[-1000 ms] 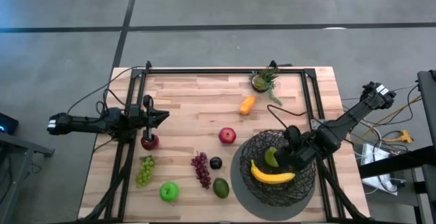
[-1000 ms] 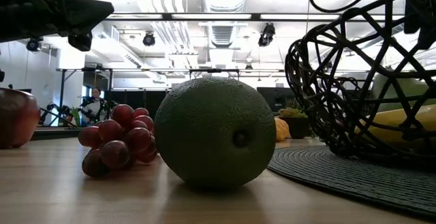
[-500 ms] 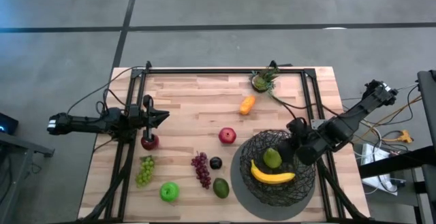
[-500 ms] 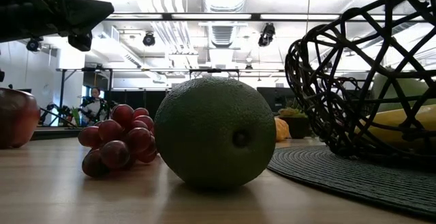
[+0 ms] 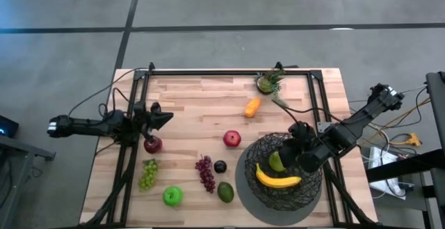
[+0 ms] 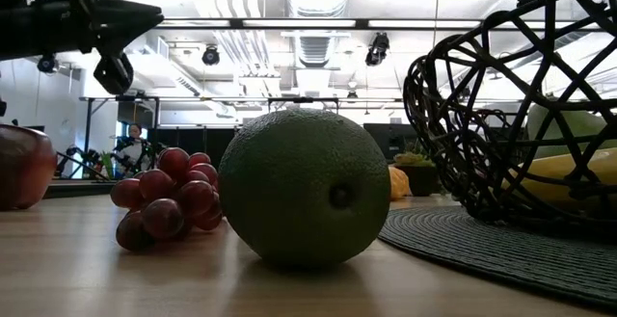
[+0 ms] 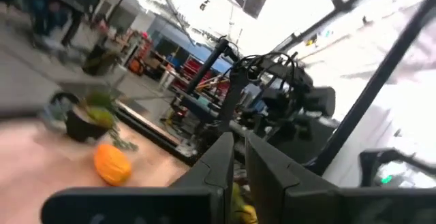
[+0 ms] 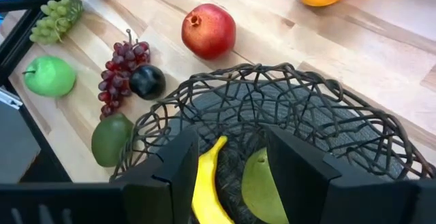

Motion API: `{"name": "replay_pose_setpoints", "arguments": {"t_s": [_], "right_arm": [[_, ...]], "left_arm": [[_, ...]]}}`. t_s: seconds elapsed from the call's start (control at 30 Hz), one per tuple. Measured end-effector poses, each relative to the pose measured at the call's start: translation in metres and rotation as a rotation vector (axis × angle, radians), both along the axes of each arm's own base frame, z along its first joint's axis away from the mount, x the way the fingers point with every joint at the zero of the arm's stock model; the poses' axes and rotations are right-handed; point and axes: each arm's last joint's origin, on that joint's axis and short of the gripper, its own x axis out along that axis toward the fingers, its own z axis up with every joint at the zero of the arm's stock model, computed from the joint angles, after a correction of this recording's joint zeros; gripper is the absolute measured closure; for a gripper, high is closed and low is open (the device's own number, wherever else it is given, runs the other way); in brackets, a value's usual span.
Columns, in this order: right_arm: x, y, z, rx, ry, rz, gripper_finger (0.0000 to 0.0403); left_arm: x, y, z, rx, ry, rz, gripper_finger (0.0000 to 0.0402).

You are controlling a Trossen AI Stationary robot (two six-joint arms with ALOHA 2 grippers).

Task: Build produce basket
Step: Put the red apple into the black wire basket

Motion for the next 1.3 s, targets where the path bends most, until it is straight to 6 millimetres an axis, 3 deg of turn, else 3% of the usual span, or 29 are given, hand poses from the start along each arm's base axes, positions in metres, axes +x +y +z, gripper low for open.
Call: {"name": "replay_pose_setpoints", "arguments": {"t_s": [0.2,0.33,0.57,0.77,0.9,1.0,1.3], "right_arm": [[0.005,0.001,-0.002,0.003,-0.005,-0.010,0.0243],[0.007,0.001,-0.003,0.001,-0.002,-0.013,0.0245],[0.007,0.001,-0.003,0.001,-0.003,-0.016,0.0245],[0.007,0.001,-0.003,0.000,-0.002,-0.014,0.0245],[0.007,0.001,-0.003,-0.005,0.000,-0.008,0.0245],[0.007,0.001,-0.004,-0.010,0.001,-0.002,0.0245],[0.007,0.001,-0.004,-0.036,0.009,0.032,0.0245]], "left_arm": [[0.002,0.002,0.001,-0.239,-0.061,0.029,0.0380],[0.006,0.003,0.000,-0.202,0.004,0.058,0.0380],[0.023,0.002,0.028,-0.137,0.147,0.084,0.0380],[0.046,0.001,0.036,-0.112,0.343,0.098,0.0380],[0.061,0.000,0.041,-0.068,0.420,0.096,0.0380],[0.071,-0.001,0.055,-0.028,0.412,0.064,0.0380],[0.079,-0.005,0.080,-0.044,0.815,-0.045,0.0380]]}}
